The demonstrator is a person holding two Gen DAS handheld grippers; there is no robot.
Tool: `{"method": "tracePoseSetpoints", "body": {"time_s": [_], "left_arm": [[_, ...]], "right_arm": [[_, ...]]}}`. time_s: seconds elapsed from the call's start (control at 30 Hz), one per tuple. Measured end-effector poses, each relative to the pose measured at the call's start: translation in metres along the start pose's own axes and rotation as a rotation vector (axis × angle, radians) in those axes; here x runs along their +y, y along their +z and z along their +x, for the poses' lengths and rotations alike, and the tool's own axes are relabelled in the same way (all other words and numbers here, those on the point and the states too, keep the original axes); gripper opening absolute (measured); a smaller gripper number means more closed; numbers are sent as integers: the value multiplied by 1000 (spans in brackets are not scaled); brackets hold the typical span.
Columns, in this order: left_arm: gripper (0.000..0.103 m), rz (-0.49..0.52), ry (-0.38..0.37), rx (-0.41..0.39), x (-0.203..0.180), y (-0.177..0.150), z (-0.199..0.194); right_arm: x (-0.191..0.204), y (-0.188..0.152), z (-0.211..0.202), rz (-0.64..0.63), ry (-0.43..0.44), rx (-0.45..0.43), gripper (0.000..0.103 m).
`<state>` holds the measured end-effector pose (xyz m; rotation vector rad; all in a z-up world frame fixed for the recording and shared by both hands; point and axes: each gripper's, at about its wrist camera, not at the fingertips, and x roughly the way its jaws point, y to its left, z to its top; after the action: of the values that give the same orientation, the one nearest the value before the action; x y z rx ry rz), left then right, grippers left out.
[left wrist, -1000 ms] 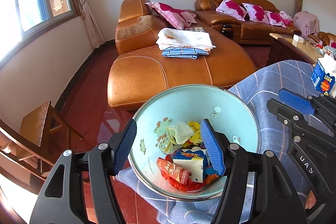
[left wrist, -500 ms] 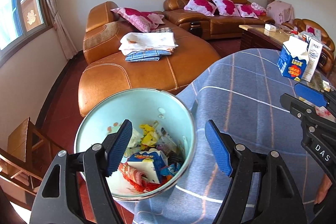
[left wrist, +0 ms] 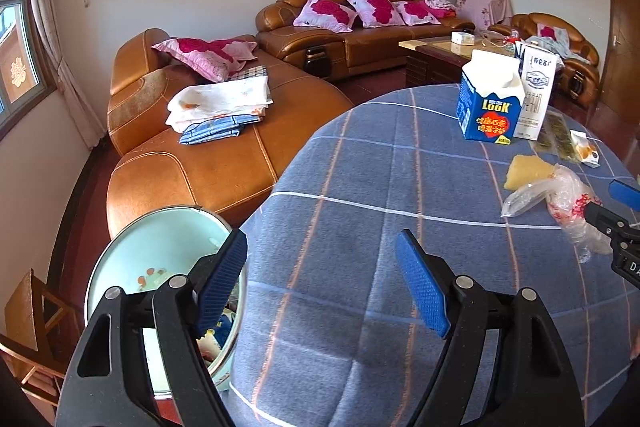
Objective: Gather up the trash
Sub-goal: 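Move both tools back over the table toward the remaining trash, then grasp the clear plastic bag with red print with the right gripper, then grasp the yellow sponge piece with the left gripper while the right gripper holds the bag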
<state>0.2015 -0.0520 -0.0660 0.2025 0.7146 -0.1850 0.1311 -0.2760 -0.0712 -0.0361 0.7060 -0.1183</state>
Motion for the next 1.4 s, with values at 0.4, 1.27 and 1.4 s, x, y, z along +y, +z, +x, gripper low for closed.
{"method": "tracePoseSetpoints", "body": {"time_s": [0.4, 1.27, 1.4], "left_arm": [[83, 37, -76, 56, -20, 8, 7], [84, 166, -170, 32, -163, 65, 48], [84, 182, -182, 83, -180, 60, 71]], "right_arm": [[-14, -20, 31, 12, 70, 172, 34], [-104, -14, 0, 229, -157, 49, 21], [-111, -16, 8, 249, -158, 62, 21]]}}
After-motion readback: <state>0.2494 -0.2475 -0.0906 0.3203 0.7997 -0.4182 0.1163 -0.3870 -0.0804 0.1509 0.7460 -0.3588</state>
